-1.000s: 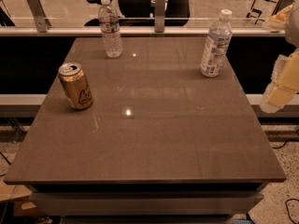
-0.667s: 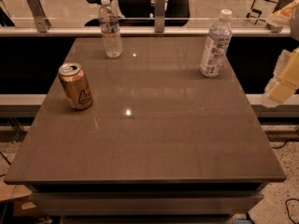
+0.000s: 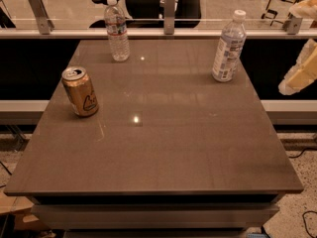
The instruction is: Move blue plastic bottle near water bottle
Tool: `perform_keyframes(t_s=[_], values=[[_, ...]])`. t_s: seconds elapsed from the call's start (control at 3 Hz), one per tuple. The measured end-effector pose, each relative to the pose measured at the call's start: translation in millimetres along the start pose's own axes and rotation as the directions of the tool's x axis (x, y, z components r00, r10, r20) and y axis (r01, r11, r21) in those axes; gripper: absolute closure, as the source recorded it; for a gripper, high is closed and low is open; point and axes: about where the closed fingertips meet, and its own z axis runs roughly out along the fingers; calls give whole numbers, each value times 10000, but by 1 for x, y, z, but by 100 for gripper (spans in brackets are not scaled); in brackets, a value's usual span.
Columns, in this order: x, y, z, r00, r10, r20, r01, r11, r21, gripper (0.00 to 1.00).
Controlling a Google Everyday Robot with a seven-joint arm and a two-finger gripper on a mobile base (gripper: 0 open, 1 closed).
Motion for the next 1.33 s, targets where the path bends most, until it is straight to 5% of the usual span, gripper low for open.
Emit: perform_keyframes(t_s=[0.67, 1.0, 1.33], values=[[7, -48, 12, 9776, 617, 2012, -695, 9971, 318, 0], [11, -66, 19, 9519, 974, 2906, -1118, 9932, 334, 0], [15, -80, 30, 9099, 1419, 3897, -1620, 9866, 190, 0]])
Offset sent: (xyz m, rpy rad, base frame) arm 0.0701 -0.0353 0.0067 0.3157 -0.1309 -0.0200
